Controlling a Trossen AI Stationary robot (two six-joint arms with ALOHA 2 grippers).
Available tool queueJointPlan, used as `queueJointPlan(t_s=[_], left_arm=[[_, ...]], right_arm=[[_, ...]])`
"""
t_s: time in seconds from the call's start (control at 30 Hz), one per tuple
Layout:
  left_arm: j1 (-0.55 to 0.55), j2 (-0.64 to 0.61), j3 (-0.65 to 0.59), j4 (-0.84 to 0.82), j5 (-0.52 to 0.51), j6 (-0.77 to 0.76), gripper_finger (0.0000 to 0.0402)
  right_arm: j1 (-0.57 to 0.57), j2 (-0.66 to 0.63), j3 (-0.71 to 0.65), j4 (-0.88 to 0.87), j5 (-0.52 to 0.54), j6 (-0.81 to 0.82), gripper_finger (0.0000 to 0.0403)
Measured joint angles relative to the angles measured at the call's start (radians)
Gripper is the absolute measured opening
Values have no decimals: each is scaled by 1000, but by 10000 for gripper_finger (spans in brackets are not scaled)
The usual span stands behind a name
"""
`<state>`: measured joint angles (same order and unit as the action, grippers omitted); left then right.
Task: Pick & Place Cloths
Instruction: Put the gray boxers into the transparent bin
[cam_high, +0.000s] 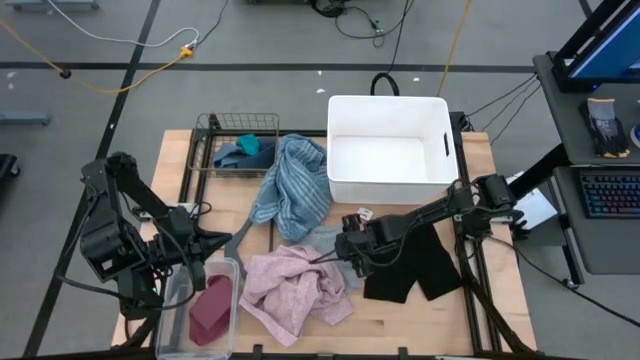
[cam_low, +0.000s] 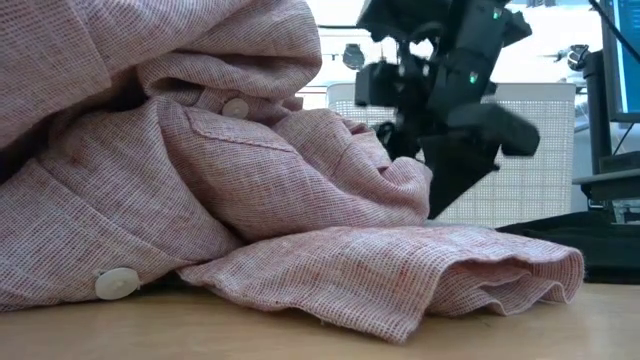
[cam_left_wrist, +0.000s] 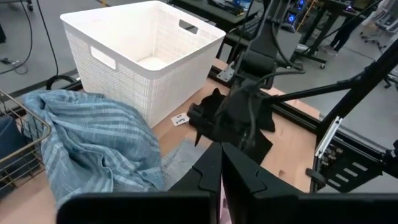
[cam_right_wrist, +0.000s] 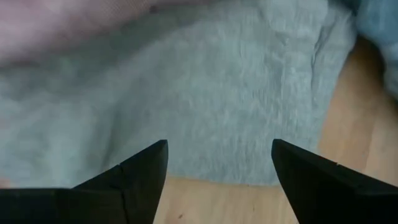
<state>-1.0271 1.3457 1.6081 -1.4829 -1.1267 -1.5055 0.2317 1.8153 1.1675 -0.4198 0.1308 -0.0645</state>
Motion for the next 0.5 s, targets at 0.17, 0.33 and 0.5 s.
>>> queueJointPlan(t_s=[0.17, 0.33, 0.5], left_arm=[[0, 0, 0, 0, 0, 0, 4], [0, 0, 0, 0, 0, -2, 12], [0, 0, 0, 0, 0, -3, 17]], right_arm=[[-4, 55, 1, 2, 7, 2, 279], [-3, 101, 5, 6, 6, 29, 279], [-3, 128, 4, -22, -1, 103, 253]])
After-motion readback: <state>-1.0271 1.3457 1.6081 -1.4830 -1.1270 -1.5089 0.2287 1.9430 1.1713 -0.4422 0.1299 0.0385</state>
